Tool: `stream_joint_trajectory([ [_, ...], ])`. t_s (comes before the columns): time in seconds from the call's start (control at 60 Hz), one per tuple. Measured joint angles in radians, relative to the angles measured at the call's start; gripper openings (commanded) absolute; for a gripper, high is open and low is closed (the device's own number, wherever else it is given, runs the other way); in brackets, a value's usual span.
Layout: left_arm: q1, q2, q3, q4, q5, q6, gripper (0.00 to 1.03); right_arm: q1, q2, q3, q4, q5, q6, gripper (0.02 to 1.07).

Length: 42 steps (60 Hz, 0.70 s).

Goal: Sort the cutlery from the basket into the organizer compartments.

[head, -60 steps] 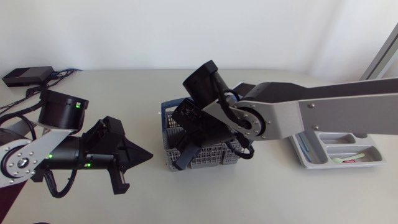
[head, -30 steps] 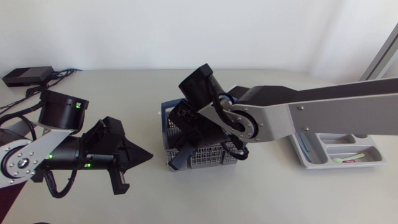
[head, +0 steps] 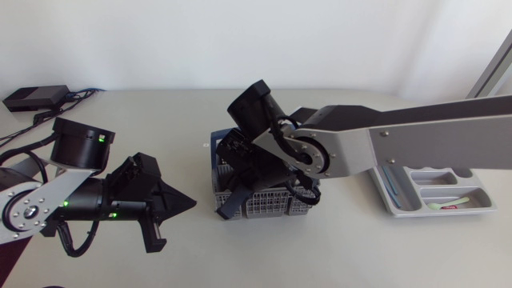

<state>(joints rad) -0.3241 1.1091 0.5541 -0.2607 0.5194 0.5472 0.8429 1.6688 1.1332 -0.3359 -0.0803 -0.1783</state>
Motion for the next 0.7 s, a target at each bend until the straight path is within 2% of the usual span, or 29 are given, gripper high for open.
stream_joint_trajectory([
  [0.5, 0.000, -0.001, -0.004, 0.001, 0.000, 0.000, 0.04, 0.006, 0.000, 0.095, -0.125, 0.000, 0.000, 0.08],
  [0.7, 0.000, -0.007, -0.006, 0.001, 0.000, 0.000, 0.04, 0.006, 0.000, 0.188, -0.247, 0.003, 0.000, 0.08],
])
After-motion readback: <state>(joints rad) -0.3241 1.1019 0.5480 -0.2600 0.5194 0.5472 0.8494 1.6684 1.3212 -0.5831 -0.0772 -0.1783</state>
